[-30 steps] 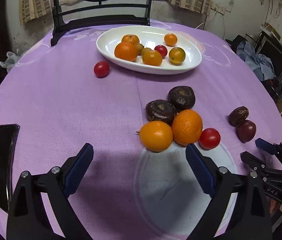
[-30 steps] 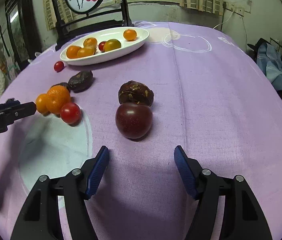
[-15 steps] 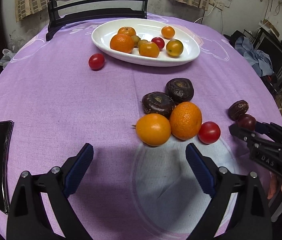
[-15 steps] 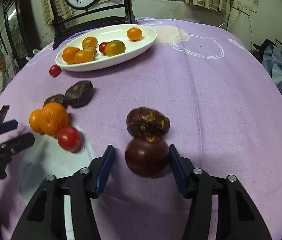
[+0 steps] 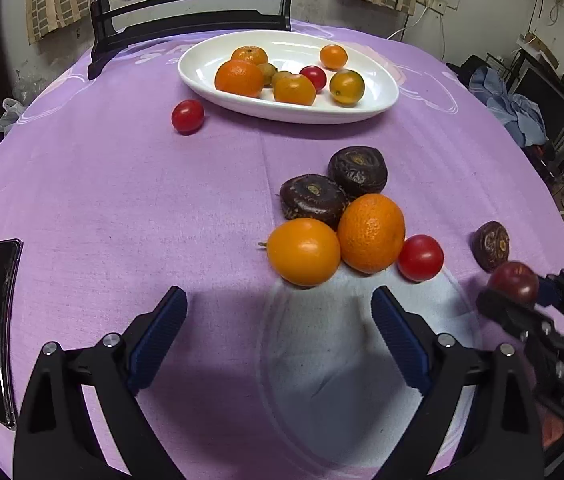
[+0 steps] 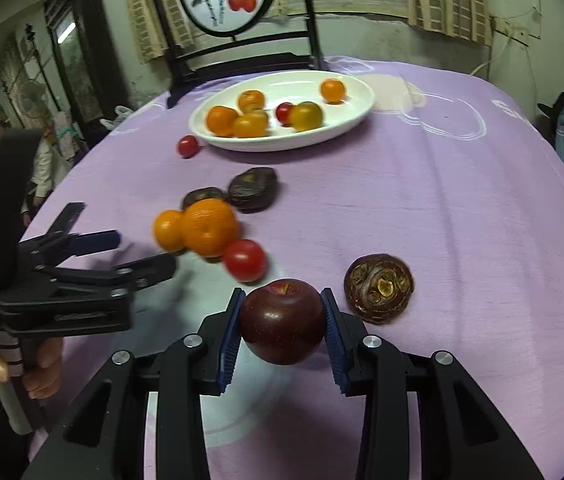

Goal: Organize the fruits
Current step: 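Grasp a dark red apple with the right tool while the left tool grasps an orange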

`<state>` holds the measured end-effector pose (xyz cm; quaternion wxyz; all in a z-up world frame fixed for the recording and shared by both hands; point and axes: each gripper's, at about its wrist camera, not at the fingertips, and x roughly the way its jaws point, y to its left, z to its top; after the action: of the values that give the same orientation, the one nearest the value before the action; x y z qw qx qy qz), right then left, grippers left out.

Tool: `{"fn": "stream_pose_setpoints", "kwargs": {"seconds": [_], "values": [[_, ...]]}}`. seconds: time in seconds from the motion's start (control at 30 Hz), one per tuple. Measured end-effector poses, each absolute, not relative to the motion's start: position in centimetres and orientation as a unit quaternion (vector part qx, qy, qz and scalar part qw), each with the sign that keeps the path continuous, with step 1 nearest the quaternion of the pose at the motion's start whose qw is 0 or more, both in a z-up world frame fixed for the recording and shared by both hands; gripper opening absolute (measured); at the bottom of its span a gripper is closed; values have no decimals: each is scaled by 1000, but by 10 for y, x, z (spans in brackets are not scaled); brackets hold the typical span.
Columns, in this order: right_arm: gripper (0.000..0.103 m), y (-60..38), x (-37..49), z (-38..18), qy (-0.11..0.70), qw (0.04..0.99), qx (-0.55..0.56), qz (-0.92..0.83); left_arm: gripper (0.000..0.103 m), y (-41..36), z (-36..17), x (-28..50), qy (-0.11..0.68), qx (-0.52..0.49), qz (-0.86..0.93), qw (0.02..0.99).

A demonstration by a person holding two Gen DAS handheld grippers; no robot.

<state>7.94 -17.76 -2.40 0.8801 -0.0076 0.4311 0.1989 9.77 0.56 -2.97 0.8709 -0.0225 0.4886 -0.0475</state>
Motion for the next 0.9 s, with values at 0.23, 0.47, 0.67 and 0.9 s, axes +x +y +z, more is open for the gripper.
{"fn": "stream_pose_setpoints", "kwargs": {"seconds": [0.23,0.47,0.67,0.9], "values": [[39,-180,76,-32,439,872,-4,218,91,5,-38,100,492,-22,-41,869],[39,-181,73,-32,442,868,-8,226,89,-1,-43,103,471,14,-24,882],[39,-178,68,-32,441,866,-17,233,85,-3,-44,108,465,15,-21,885],[39,-180,71,-36,449,865,-13,223,41,-11,-38,109,450,21,-41,892]]}}
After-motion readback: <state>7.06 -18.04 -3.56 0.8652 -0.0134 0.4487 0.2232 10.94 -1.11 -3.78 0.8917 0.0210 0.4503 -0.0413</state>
